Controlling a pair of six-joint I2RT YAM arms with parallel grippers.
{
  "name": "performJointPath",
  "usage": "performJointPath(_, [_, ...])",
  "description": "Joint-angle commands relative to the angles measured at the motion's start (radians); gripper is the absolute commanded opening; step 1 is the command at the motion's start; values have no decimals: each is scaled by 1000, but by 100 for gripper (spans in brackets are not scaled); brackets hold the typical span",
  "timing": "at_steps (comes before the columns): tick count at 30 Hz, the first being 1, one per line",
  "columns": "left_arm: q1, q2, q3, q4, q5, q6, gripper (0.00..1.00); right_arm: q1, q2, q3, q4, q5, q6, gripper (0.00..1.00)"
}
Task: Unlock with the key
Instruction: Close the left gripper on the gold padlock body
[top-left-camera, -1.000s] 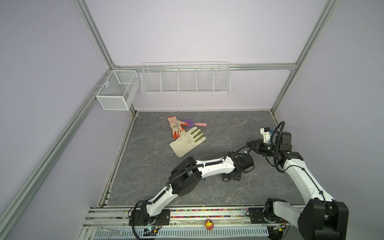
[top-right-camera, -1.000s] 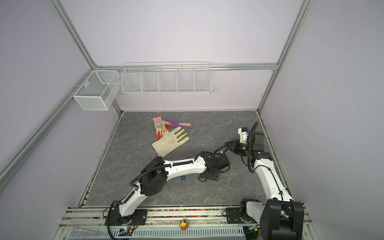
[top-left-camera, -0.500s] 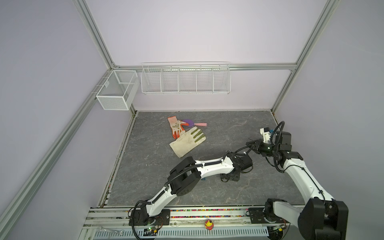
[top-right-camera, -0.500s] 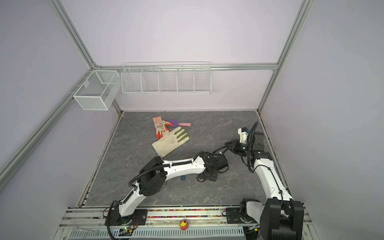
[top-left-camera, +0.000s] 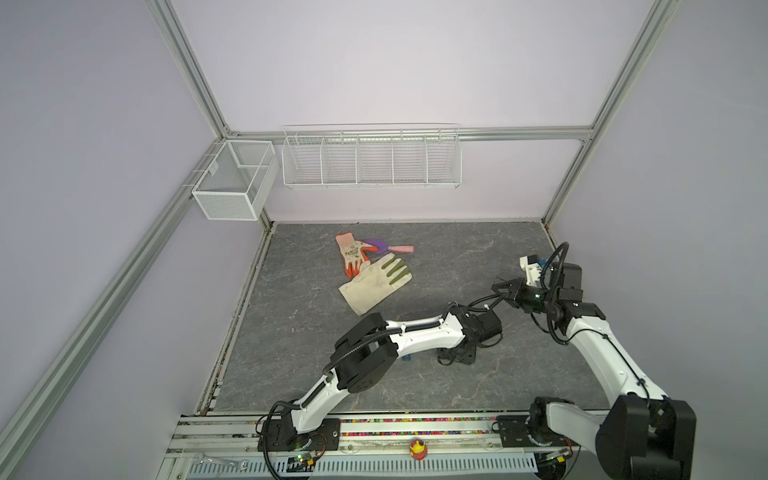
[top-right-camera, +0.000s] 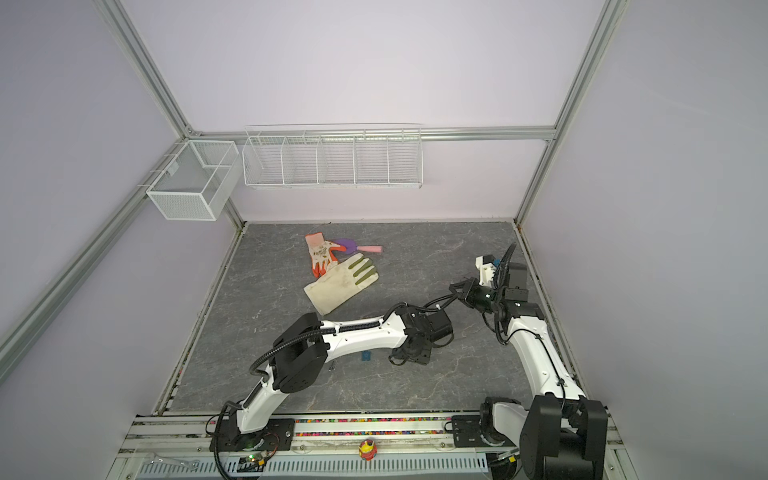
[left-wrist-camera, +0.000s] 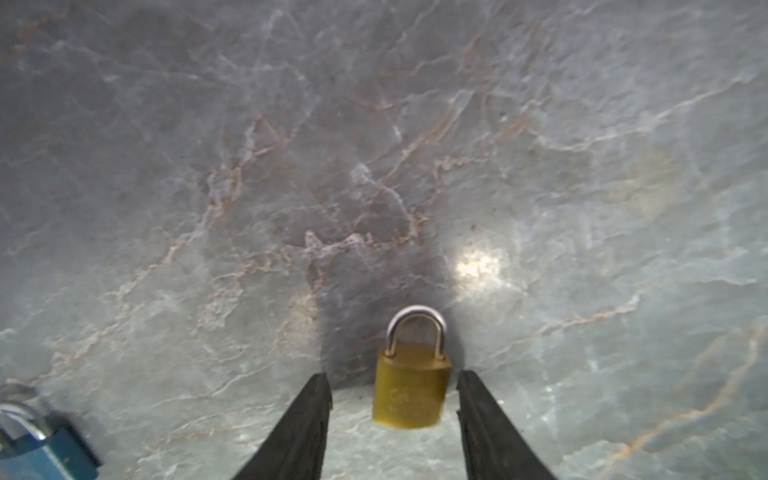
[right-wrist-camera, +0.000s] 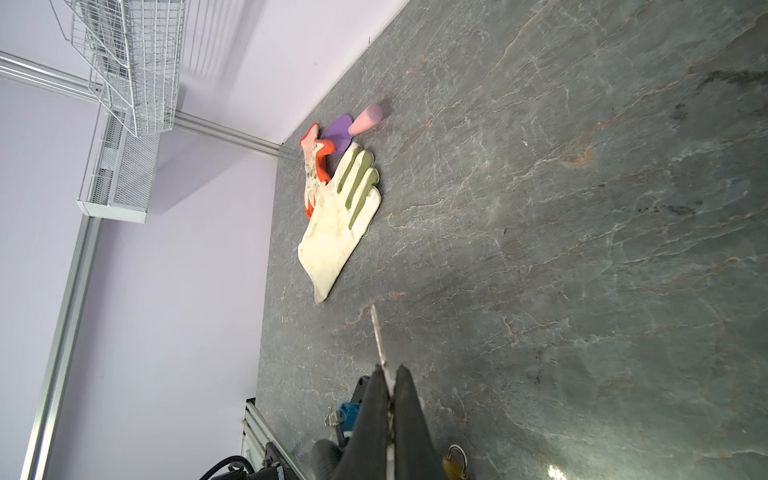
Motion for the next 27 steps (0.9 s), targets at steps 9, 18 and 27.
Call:
performJointPath(9, [3,31,22,-15,19,14,42,-1,11,3,18,-17,11,6])
performJointPath(18, [6,40,19,-27,11,-7,41,2,12,-1,20,-22,10,6])
performJointPath(27, [11,48,24,-44,7,-13,40,0,9,-1,14,-21,5,6])
